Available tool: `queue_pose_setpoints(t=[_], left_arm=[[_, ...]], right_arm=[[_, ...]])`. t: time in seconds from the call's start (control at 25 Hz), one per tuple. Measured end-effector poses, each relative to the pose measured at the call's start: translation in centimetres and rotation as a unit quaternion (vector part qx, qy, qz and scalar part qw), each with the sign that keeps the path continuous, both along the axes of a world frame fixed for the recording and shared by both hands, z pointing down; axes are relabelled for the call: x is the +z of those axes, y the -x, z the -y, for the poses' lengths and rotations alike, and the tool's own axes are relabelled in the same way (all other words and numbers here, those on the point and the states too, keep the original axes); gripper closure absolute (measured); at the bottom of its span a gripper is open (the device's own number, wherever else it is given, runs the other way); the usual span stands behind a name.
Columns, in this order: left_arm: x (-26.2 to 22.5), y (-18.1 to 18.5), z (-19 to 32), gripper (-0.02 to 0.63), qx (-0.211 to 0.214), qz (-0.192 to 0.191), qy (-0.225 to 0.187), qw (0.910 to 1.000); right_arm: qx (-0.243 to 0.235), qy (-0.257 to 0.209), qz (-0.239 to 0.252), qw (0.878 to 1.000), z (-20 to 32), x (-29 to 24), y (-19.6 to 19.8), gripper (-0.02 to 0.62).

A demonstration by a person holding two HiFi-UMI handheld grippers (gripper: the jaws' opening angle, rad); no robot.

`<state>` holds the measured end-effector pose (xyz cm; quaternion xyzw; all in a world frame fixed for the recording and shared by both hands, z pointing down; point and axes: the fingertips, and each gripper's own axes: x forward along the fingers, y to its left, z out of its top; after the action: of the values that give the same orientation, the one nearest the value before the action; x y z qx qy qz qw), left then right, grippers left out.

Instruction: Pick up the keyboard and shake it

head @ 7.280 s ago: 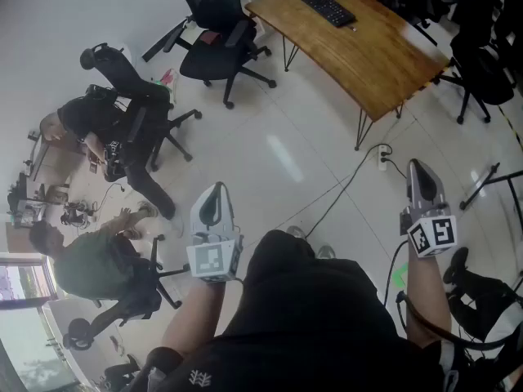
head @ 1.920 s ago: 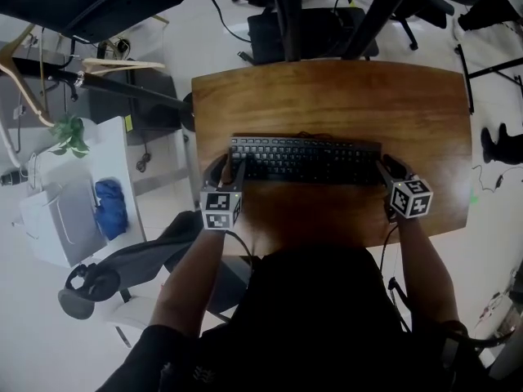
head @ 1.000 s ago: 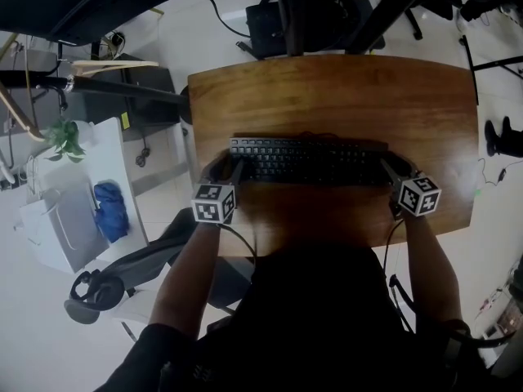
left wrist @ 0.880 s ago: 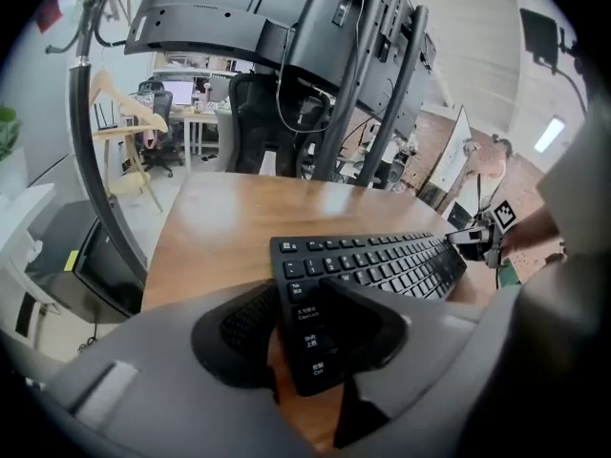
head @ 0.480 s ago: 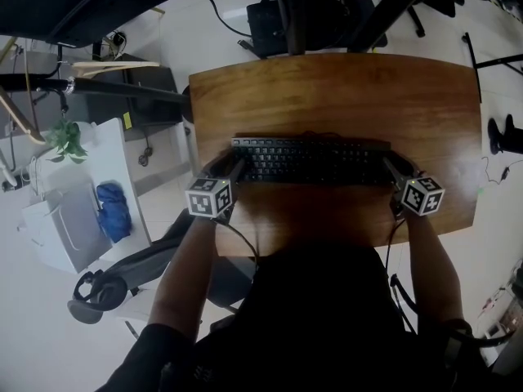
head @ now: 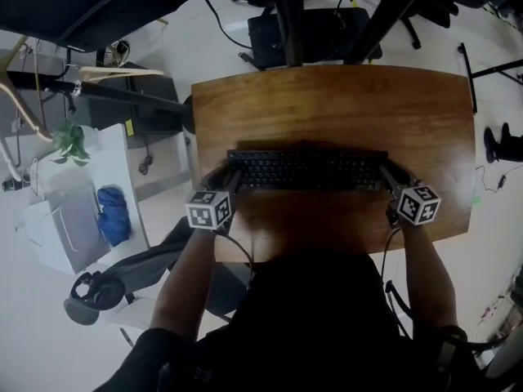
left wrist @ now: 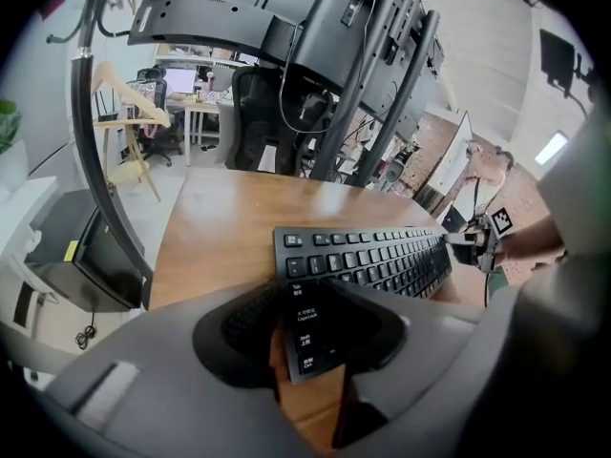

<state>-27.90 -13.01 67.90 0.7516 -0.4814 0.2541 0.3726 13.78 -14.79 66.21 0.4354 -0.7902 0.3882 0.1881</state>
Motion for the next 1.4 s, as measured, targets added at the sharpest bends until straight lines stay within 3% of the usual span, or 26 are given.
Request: queue_pose_setpoints(t=[0.12, 0.32, 0.36, 0.72, 1.0, 1.4], left_arm=[[-1.1, -0.3, -0.2, 0.477, -0.003, -0.003, -0.012, 0.9999], [-5.3, -0.9, 1.2, 0.48, 0.0, -0.008, -0.071, 0.9975], [-6.3, -0.7, 1.6, 0.527, -0.002, -0.007, -0.085, 0.9963], [-14.7, -0.5, 3.3, 0.525, 0.005, 0.019, -0.192, 0.9812], [-21.6, -0.3, 3.0, 0.523, -0.009, 0.025, -0.275, 0.9611], [-31.4, -0.3, 3.5, 0.522, -0.024, 0.027, -0.387, 0.9212]], right_arm=[[0.0, -0.011, 0.0, 1.0, 0.0, -0.9, -0.3, 0.494], [0.004, -0.042, 0.003, 0.999, 0.0, -3.3, -1.1, 0.494], [0.005, -0.049, 0.002, 0.999, -0.1, -3.8, -1.1, 0.494], [0.014, -0.144, 0.016, 0.989, 0.7, -10.5, -1.2, 0.495], [0.013, -0.237, 0.026, 0.971, 1.8, -18.1, -1.1, 0.495], [0.003, -0.364, 0.034, 0.931, 3.6, -29.6, -1.0, 0.496]])
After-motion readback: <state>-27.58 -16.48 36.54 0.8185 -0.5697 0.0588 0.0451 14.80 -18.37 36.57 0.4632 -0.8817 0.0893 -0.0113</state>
